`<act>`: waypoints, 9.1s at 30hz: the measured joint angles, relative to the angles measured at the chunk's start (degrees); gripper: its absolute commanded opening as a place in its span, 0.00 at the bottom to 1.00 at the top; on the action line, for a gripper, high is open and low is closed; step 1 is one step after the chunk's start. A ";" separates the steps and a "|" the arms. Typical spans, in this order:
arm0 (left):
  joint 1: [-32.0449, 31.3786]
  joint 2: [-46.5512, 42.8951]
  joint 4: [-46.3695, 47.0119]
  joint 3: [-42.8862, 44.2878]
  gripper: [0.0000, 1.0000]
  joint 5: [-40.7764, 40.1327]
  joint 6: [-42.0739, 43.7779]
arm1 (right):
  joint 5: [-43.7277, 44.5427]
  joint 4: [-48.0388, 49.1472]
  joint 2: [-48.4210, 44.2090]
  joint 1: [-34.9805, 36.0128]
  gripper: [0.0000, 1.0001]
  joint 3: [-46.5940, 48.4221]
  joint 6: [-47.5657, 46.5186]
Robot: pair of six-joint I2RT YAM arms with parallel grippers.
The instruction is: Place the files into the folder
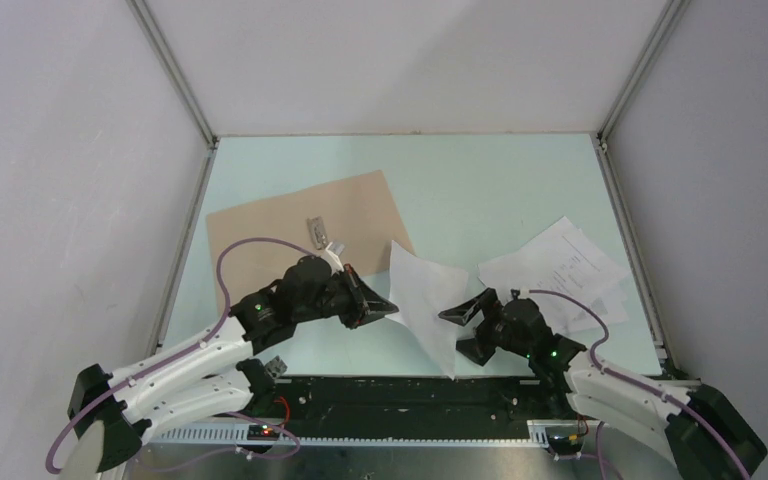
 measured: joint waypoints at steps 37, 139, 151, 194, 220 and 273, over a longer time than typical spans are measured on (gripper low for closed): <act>0.00 -4.48 -11.98 -4.24 0.57 -1.05 4.37 | 6.84 10.56 8.13 1.09 0.00 0.61 -6.73; 39.54 15.85 -14.10 2.47 0.79 -8.09 35.28 | -11.17 -14.95 43.10 -8.79 0.00 54.88 -55.60; 47.50 9.25 -14.03 -2.54 0.81 -6.40 37.22 | 11.96 -4.22 45.18 -0.07 0.00 49.40 -61.70; 49.33 12.59 -14.05 -4.02 0.84 -3.72 37.81 | 13.51 15.08 46.93 5.07 0.00 42.86 -62.84; 49.09 12.35 -13.38 -6.64 1.00 -5.81 35.08 | 12.85 16.17 54.64 5.95 0.00 42.88 -54.16; 47.41 13.16 -11.32 -6.64 1.00 -5.81 33.55 | 20.48 10.12 63.08 11.32 0.00 51.45 -47.06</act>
